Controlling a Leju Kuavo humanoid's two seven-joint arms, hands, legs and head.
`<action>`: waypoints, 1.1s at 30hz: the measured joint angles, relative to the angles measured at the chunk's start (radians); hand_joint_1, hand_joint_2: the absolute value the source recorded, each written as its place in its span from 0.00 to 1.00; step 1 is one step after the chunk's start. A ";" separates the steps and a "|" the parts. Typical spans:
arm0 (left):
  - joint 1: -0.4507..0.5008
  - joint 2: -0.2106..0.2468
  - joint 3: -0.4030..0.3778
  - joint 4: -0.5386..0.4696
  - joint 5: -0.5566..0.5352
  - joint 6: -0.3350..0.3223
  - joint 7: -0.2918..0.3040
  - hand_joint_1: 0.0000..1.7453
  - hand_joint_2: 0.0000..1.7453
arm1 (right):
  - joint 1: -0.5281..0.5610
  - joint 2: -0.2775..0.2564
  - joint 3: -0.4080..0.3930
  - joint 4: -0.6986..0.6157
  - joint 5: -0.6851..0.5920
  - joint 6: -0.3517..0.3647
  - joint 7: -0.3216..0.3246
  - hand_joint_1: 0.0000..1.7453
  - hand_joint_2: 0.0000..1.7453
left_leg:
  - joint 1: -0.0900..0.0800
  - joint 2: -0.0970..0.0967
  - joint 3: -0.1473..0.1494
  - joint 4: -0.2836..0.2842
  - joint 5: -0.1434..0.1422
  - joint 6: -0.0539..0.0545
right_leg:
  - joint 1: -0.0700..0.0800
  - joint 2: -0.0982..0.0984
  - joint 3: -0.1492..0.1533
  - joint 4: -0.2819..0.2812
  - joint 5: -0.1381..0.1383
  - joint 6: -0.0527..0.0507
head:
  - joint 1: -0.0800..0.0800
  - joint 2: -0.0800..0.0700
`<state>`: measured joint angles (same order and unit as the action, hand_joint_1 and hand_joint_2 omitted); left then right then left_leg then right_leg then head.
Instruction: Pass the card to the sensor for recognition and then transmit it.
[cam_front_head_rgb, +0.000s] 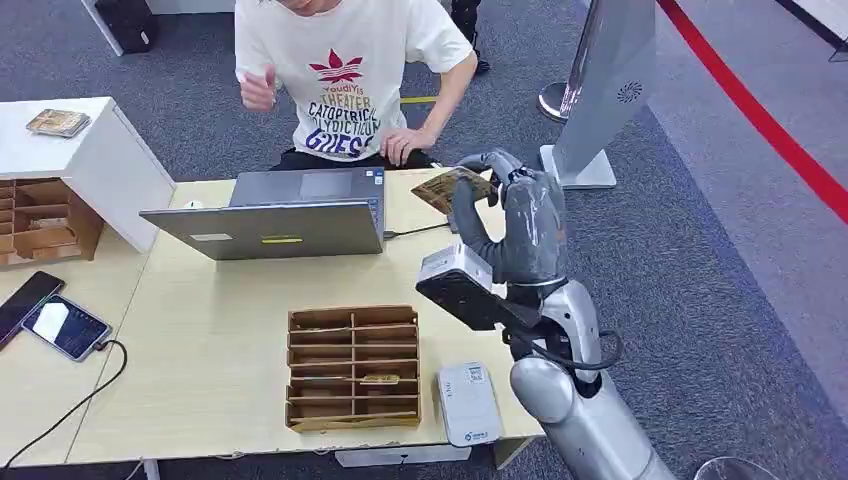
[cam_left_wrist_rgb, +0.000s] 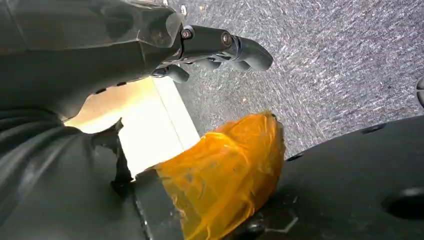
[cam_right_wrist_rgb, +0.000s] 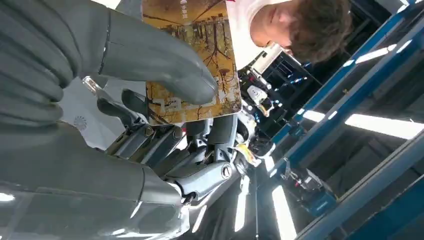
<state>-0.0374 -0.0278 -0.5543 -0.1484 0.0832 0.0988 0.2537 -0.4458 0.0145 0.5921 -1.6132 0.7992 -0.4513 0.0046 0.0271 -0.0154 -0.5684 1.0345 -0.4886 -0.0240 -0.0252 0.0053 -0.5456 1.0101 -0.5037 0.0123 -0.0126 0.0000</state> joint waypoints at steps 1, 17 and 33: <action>0.000 0.000 -0.001 0.000 0.000 0.000 0.000 0.00 0.00 | -0.007 0.000 0.003 0.008 0.000 0.000 0.000 1.00 1.00 | 0.000 0.000 0.000 0.000 0.000 0.000 | 0.000 0.000 0.000 0.000 0.000 0.000 | 0.000 0.000; -0.018 0.009 -0.056 0.000 -0.053 -0.030 0.016 0.00 0.00 | -0.249 0.052 0.086 0.247 0.258 0.069 0.090 1.00 1.00 | 0.000 0.000 -0.001 0.000 0.002 0.000 | 0.000 0.000 -0.001 0.000 0.001 0.001 | 0.000 0.000; -0.036 0.013 -0.084 0.000 -0.092 -0.054 0.028 0.00 0.00 | -0.378 0.075 0.114 0.451 0.506 0.058 0.127 1.00 1.00 | 0.000 0.000 -0.001 0.000 0.003 -0.001 | 0.000 0.000 -0.001 0.000 0.002 0.000 | 0.000 0.000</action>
<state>-0.0731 -0.0153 -0.6382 -0.1488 -0.0084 0.0450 0.2819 -0.8236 0.0897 0.7061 -1.1619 1.3055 -0.3937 0.1320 0.0273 -0.0155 -0.5692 1.0346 -0.4859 -0.0252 -0.0251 0.0053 -0.5464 1.0106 -0.5015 0.0127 -0.0126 0.0000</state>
